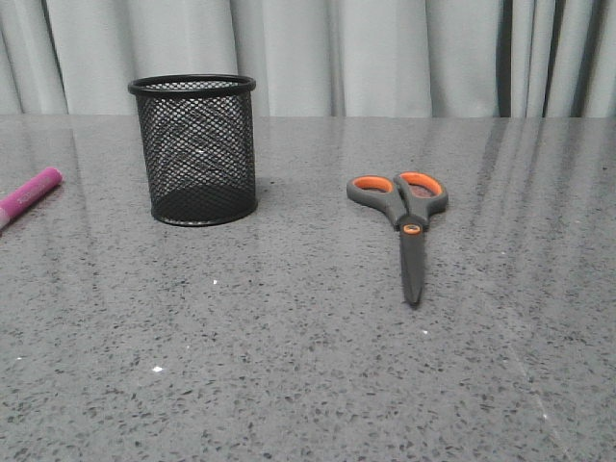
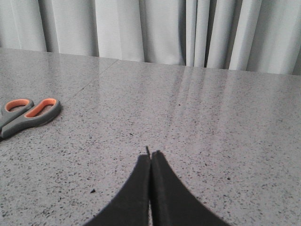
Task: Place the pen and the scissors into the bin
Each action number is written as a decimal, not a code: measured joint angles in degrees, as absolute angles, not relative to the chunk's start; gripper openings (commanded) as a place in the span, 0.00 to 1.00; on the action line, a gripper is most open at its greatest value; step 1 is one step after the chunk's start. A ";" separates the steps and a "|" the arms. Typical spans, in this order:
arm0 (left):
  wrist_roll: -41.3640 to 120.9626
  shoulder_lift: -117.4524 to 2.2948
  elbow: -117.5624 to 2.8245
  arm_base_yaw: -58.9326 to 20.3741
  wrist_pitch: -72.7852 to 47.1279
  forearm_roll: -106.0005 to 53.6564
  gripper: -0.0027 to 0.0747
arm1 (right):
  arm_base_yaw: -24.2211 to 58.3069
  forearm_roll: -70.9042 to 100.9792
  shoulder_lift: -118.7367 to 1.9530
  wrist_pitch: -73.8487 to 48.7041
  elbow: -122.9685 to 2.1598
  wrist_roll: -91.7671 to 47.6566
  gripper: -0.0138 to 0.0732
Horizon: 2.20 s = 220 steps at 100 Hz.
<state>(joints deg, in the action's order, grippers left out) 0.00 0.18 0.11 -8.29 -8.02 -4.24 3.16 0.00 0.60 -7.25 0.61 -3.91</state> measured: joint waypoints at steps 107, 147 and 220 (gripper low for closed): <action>0.00 0.18 0.11 -8.29 -6.64 -4.24 0.01 | 3.16 0.00 0.60 -7.25 0.61 -3.91 0.08; 0.00 0.18 0.11 -8.29 -5.81 -4.85 0.01 | 3.16 1.71 0.60 -5.58 0.61 -3.91 0.08; 0.00 0.18 0.11 -8.29 0.00 -40.20 0.01 | 3.16 37.54 0.60 -3.49 0.61 -3.91 0.08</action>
<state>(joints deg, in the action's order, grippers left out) 0.00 0.18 0.11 -8.29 0.00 -40.20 3.16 37.54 0.60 -3.49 0.61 -3.91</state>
